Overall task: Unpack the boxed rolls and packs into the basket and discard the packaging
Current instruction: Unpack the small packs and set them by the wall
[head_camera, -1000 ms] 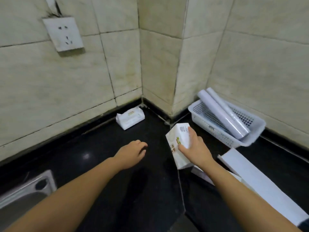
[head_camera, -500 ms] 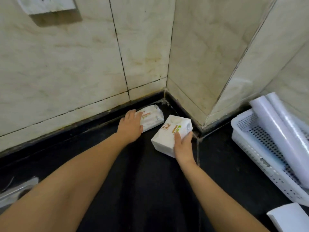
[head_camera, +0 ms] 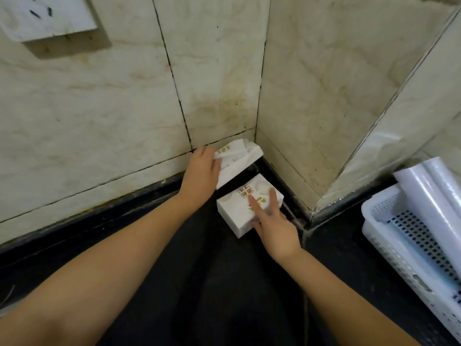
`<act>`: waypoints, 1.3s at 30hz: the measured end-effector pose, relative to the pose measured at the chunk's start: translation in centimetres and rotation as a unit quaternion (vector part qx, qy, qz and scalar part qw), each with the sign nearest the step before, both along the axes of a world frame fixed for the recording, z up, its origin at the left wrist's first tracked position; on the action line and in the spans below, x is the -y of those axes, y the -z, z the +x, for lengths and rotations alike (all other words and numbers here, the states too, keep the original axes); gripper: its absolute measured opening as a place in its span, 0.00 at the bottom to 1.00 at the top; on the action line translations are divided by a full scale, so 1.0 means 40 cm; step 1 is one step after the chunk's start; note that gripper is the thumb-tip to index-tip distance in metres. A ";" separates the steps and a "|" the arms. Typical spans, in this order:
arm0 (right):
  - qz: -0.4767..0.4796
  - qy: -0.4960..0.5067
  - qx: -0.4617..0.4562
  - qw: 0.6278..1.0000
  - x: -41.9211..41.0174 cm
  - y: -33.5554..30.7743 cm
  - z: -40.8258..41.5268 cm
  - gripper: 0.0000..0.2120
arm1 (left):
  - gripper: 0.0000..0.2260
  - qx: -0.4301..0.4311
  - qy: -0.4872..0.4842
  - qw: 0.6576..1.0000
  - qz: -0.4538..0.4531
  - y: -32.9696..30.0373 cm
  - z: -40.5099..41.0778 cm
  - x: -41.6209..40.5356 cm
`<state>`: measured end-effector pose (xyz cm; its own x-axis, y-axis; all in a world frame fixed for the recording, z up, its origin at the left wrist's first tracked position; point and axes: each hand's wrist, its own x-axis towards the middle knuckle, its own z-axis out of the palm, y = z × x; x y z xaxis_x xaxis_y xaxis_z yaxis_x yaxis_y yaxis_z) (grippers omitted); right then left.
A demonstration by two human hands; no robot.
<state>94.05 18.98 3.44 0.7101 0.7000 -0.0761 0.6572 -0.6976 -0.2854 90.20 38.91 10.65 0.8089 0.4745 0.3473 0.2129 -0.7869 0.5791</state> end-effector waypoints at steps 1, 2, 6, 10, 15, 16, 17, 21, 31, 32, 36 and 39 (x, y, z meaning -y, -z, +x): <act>-0.001 0.004 0.005 1.000 -0.035 -0.001 0.020 0.29 | 0.06 0.007 0.000 1.000 0.014 -0.009 0.011 0.001; 0.003 0.004 0.007 1.000 -0.070 -0.003 0.043 0.29 | 0.06 0.012 -0.001 0.999 0.031 -0.015 0.023 -0.001; 0.051 0.030 -0.027 0.998 -0.160 -0.014 0.124 0.27 | 0.05 -0.003 -0.003 0.996 0.086 -0.003 0.064 -0.004; 0.199 0.147 -0.138 0.959 -0.149 -0.004 0.133 0.33 | 0.10 -0.059 -0.007 0.992 0.113 0.054 0.073 0.032; 0.274 0.119 -0.181 0.937 -0.116 0.000 0.097 0.32 | 0.24 -0.144 0.063 0.971 0.180 0.109 0.052 0.047; 0.277 0.109 -0.188 0.936 -0.122 -0.002 0.096 0.30 | 0.26 -0.157 0.075 0.965 0.197 0.111 0.053 0.035; 0.278 0.101 -0.197 0.935 -0.132 -0.005 0.096 0.28 | 0.27 -0.170 0.085 0.959 0.212 0.112 0.054 0.022; 0.282 0.110 -0.220 0.927 -0.166 -0.014 0.099 0.24 | 0.30 -0.211 0.099 0.941 0.246 0.107 0.066 -0.020; 0.246 0.104 -0.207 0.941 0.006 -0.122 0.042 0.21 | 0.35 -0.159 0.092 0.934 0.305 -0.012 -0.016 0.084; 0.240 0.115 -0.197 0.944 0.036 -0.148 0.029 0.21 | 0.34 -0.150 0.112 0.932 0.311 -0.031 -0.031 0.108; 0.224 0.131 -0.134 0.956 0.168 -0.251 -0.043 0.17 | 0.28 -0.109 0.209 0.929 0.287 -0.088 -0.088 0.222; 0.215 0.157 -0.079 0.961 0.282 -0.307 -0.098 0.15 | 0.24 -0.066 0.282 0.914 0.285 -0.111 -0.111 0.316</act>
